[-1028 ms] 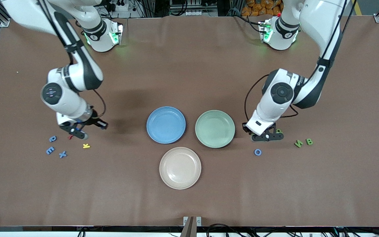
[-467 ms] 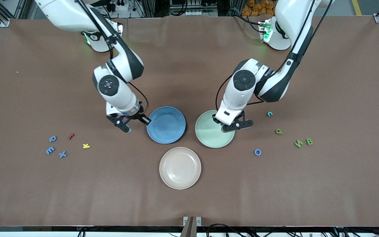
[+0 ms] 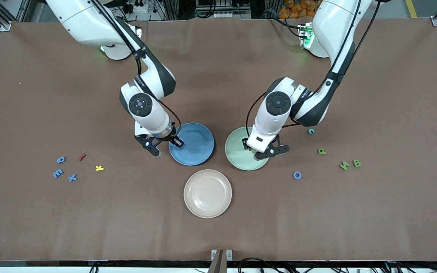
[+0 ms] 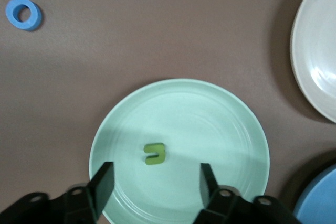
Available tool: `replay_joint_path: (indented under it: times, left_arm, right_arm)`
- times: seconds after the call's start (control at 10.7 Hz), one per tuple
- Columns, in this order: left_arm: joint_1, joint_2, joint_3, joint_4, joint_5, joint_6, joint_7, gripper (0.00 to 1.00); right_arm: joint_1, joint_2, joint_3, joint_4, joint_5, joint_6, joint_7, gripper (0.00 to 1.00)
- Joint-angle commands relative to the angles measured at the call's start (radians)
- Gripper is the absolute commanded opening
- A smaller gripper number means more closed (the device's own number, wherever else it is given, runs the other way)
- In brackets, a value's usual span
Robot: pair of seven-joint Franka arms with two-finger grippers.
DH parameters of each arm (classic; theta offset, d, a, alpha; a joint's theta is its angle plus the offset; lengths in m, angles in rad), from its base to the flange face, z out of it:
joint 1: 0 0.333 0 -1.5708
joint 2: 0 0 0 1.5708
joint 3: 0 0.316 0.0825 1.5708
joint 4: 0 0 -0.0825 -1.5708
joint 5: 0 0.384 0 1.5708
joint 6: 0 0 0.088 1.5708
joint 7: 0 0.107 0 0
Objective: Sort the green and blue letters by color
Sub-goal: 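Drop the green letter on the green plate while the right gripper drops blue on blue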
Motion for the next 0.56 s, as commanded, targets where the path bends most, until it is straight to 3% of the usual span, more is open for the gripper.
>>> replay_joint_path:
  times: [0.0,0.19,0.47]
  left_arm:
    - [0.057,-0.04,-0.001,-0.014,-0.002,-0.023,0.038,1.0]
    - [0.135,-0.084,-0.008,-0.07,0.0,-0.023,0.173,1.0]
    - [0.307,-0.139,-0.066,-0.156,0.003,-0.023,0.417,1.0]
  right_arm:
    - [-0.142,-0.118,0.019,0.018,-0.032,-0.189,-0.129,1.0]
    - [-0.309,-0.215,0.048,0.013,-0.026,-0.344,-0.429,1.0]
    - [-0.532,-0.258,0.045,0.013,-0.032,-0.395,-1.005,1.0]
